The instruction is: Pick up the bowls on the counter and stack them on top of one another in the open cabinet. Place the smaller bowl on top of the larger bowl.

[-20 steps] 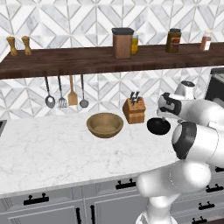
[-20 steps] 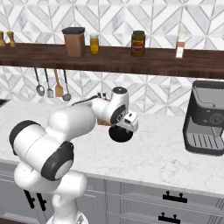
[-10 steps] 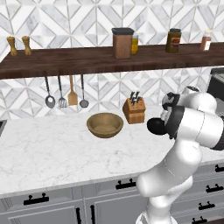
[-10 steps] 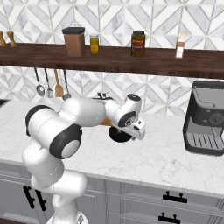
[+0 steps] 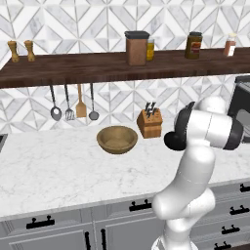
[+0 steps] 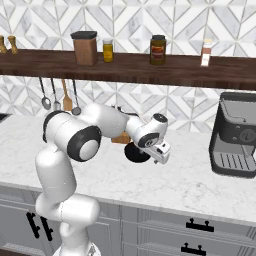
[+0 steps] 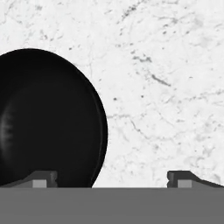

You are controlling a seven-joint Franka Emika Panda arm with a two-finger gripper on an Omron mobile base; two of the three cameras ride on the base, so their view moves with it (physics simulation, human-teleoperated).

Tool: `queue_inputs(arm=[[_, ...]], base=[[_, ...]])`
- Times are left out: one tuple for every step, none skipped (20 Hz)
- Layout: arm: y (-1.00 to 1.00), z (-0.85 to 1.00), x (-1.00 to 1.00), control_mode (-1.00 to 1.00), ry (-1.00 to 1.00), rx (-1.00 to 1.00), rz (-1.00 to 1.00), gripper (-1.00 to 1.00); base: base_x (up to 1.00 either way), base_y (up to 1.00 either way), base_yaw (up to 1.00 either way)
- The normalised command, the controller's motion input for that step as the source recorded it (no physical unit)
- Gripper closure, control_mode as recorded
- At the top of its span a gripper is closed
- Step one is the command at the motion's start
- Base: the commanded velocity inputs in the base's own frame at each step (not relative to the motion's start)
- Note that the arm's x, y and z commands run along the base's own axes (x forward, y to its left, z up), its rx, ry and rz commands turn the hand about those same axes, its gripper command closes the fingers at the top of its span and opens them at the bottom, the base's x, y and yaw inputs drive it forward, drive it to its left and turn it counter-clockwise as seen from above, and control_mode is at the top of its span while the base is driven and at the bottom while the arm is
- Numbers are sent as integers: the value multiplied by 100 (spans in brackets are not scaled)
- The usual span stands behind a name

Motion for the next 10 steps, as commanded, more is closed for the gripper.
queue_inputs(arm=[[16, -16, 38, -100, 2, 0, -9, -100], [14, -10, 38, -100, 1, 0, -9, -100], [15, -13, 39, -100, 1, 0, -10, -100], [19, -21, 34, -100, 3, 0, -9, -100], [19, -26, 26, -100, 4, 0, -9, -100], [22, -24, 24, -100, 3, 0, -9, -100], [24, -21, 24, -100, 2, 0, -7, -100], [35, -14, 22, -100, 0, 0, -6, -100], [36, -16, 25, -100, 3, 0, -6, -100], [33, -29, 25, -100, 8, 0, -5, -100]], base=[[0, 0, 0], [0, 0, 0], [0, 0, 0], [0, 0, 0], [0, 0, 0], [0, 0, 0], [0, 0, 0], [0, 0, 0], [0, 0, 0], [0, 0, 0]])
